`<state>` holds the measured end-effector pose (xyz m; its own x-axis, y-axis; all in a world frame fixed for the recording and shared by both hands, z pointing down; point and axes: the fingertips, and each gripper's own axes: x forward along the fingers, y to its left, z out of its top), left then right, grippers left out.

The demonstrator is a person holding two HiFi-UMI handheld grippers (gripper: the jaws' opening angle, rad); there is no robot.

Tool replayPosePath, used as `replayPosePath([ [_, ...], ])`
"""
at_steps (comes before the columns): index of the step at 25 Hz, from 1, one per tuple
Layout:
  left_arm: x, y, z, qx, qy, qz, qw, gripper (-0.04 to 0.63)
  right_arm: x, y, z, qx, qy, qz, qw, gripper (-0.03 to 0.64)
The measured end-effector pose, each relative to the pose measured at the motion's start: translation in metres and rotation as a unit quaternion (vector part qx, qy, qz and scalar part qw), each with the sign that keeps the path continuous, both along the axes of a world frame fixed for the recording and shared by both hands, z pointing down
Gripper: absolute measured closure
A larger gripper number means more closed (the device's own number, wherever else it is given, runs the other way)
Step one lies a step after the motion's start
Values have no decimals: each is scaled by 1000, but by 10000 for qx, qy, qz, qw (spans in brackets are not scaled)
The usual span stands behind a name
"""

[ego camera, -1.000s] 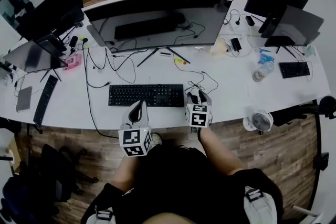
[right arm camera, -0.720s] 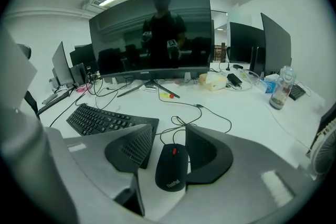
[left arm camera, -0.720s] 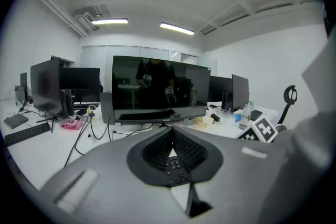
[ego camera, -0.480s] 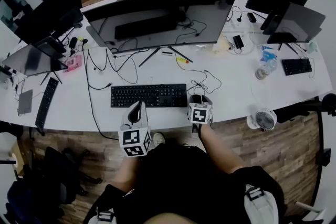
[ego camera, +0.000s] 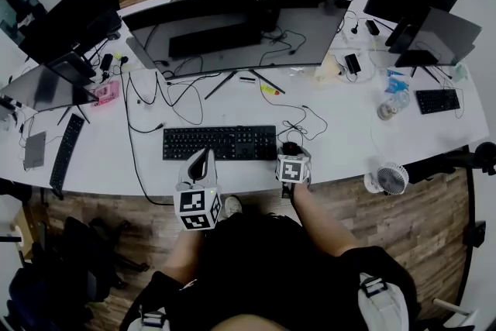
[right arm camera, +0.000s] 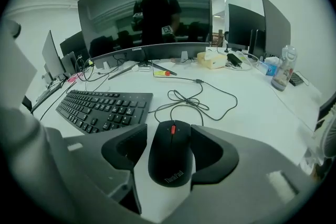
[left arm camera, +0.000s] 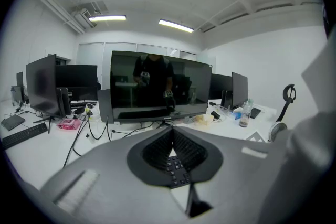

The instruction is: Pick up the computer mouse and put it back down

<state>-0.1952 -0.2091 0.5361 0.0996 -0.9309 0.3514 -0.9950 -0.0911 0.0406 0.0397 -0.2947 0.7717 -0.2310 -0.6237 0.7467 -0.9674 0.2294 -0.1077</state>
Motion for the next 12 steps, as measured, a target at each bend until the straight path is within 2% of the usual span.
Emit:
replayPosePath([
  [3, -3, -2, -1, 14, -13, 0, 10000, 540, 2, -1, 7, -79, 239, -28, 9997, 385],
  [7, -6, -5, 0, 18, -35, 14, 10000, 540, 4, -2, 19, -240, 228, 76, 9994, 367],
  [12, -10, -10, -1, 25, -42, 34, 10000, 540, 5, -7, 25, 94, 235, 24, 9997, 368],
])
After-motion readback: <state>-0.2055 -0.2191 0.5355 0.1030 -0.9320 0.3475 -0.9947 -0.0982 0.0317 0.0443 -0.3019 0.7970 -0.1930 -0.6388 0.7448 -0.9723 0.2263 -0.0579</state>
